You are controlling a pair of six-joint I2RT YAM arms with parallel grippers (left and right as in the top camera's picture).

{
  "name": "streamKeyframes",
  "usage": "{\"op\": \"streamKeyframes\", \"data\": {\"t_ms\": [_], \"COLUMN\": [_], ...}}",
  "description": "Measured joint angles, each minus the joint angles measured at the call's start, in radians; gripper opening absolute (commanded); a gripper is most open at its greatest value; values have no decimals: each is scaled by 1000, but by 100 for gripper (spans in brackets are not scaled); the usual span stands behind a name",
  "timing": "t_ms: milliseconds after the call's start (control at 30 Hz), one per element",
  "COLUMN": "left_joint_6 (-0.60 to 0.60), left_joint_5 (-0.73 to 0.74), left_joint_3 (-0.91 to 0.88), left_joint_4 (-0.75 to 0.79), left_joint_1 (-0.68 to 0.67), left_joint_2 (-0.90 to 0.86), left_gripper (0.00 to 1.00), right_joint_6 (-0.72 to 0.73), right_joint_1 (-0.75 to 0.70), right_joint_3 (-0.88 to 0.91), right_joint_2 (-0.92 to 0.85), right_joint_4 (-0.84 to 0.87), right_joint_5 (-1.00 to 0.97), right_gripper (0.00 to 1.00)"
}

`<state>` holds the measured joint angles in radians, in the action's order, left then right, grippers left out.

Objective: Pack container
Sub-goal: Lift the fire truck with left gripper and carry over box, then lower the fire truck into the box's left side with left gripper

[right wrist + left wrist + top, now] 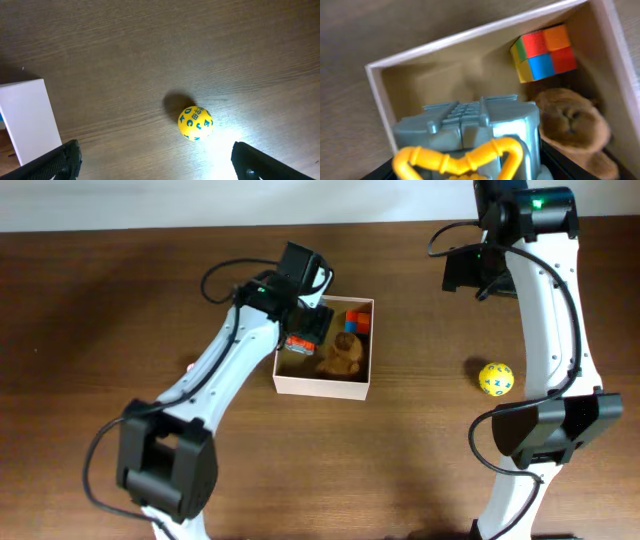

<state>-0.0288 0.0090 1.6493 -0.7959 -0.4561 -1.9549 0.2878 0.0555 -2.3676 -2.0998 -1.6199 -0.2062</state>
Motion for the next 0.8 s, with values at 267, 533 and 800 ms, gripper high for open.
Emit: {"op": "streamKeyframes", "data": {"t_ms": [267, 533, 800], "left_joint_6": [-44, -88, -100], "left_joint_5": [-22, -73, -97], "left_joint_3": [0, 0, 0], "left_joint_4": [41, 85, 90], "left_joint_1": [0, 0, 0], "left_joint_2": [-74, -103, -105], "left_gripper": [50, 51, 57], "right_joint_6": [1, 0, 0], "right_joint_1": [0, 0, 0], "right_joint_3": [0, 0, 0], "right_joint_2": [0, 0, 0], "right_joint_4": [0, 0, 0], "right_joint_5": [0, 0, 0], "right_gripper": [99, 99, 99]}}
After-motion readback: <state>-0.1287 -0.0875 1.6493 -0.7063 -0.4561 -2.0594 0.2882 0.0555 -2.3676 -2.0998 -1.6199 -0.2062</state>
